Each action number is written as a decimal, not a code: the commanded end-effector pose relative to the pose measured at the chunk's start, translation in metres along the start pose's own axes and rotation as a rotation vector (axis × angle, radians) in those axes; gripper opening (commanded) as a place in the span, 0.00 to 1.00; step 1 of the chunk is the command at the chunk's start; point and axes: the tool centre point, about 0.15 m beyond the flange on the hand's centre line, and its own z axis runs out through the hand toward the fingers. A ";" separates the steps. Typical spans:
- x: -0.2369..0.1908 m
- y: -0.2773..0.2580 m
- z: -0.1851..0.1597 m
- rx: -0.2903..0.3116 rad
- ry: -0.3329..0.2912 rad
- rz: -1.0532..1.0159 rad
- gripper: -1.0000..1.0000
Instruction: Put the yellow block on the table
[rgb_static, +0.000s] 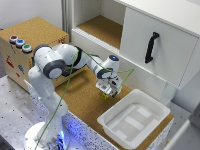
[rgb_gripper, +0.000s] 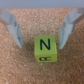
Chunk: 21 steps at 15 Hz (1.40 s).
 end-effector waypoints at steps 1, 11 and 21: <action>-0.017 -0.021 -0.045 0.051 0.126 -0.072 1.00; -0.008 -0.051 -0.147 -0.005 0.229 -0.164 1.00; -0.008 -0.051 -0.147 -0.005 0.229 -0.164 1.00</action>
